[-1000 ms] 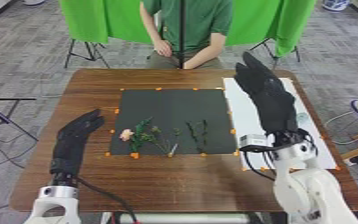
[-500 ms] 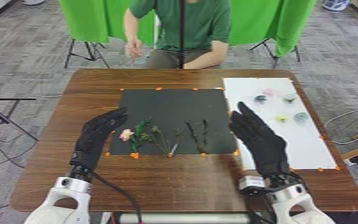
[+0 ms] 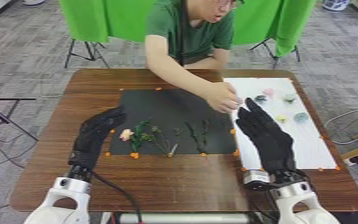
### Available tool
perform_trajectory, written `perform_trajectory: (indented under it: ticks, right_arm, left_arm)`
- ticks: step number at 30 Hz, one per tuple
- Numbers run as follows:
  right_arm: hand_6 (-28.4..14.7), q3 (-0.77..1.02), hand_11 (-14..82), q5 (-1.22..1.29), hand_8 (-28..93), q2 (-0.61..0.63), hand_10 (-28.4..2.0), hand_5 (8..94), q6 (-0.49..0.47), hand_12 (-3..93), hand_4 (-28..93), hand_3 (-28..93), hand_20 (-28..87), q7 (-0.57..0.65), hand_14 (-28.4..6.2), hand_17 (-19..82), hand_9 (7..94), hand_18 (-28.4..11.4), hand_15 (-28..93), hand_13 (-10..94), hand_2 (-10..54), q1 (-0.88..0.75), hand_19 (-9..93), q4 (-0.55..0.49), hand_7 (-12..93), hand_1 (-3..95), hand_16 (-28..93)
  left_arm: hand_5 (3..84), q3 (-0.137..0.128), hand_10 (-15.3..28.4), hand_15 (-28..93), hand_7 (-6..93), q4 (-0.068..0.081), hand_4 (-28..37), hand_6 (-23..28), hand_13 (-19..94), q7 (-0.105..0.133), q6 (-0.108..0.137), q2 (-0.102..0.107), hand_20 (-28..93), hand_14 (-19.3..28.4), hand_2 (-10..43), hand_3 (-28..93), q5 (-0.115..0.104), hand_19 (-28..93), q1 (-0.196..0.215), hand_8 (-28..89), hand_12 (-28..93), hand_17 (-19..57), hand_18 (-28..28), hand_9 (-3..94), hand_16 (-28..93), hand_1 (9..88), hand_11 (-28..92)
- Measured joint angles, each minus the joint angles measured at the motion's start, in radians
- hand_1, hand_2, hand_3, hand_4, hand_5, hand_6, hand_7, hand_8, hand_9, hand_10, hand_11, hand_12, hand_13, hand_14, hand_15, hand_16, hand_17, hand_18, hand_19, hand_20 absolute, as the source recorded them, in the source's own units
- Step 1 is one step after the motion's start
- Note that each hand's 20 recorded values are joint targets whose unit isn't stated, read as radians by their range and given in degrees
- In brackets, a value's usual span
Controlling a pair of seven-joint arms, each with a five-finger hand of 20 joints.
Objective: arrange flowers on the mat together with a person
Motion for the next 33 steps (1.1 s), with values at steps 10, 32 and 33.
perform_trajectory:
  ticks: [10,32,33]
  right_arm:
    - [-1.6,0.033,2.2,-0.013,-7,-0.003,-14.2,31.1,-0.005,9.4,-17,80,23,-0.030,-12.1,9,32.4,-11.7,3,22,-5.8,-0.001,3,-0.012,6,8.5,14]
    - [-2.1,0.038,3.1,-0.061,-8,-0.010,-14.6,34.7,-0.049,11.5,-18,79,24,-0.029,-13.5,10,35.6,-13.1,6,25,-9.5,0.000,5,-0.014,8,12.8,16]
    - [-2.1,0.038,3.1,-0.061,-8,-0.010,-14.6,34.8,-0.050,11.5,-18,79,24,-0.028,-13.5,10,35.6,-13.1,6,25,-9.5,0.000,5,-0.014,8,12.9,16]
  left_arm:
    - [47.4,0.000,12.6,12,12.4,0.004,-16.5,4.5,37,0.045,0.012,0.005,23,16.0,-3.6,64,-0.031,11,-0.001,-5,16,10.3,11.5,45.6,4,29.4,17]
    - [48.2,0.009,12.3,13,13.5,0.020,-17.2,4.1,38,0.060,0.044,0.019,21,16.0,-1.8,64,-0.092,7,-0.004,-5,16,8.4,11.4,46.5,5,27.8,18]
    - [48.2,0.009,12.3,13,13.5,0.020,-17.3,4.0,38,0.061,0.044,0.019,21,15.9,-1.7,64,-0.095,7,-0.004,-6,16,8.4,11.4,46.5,5,27.8,18]
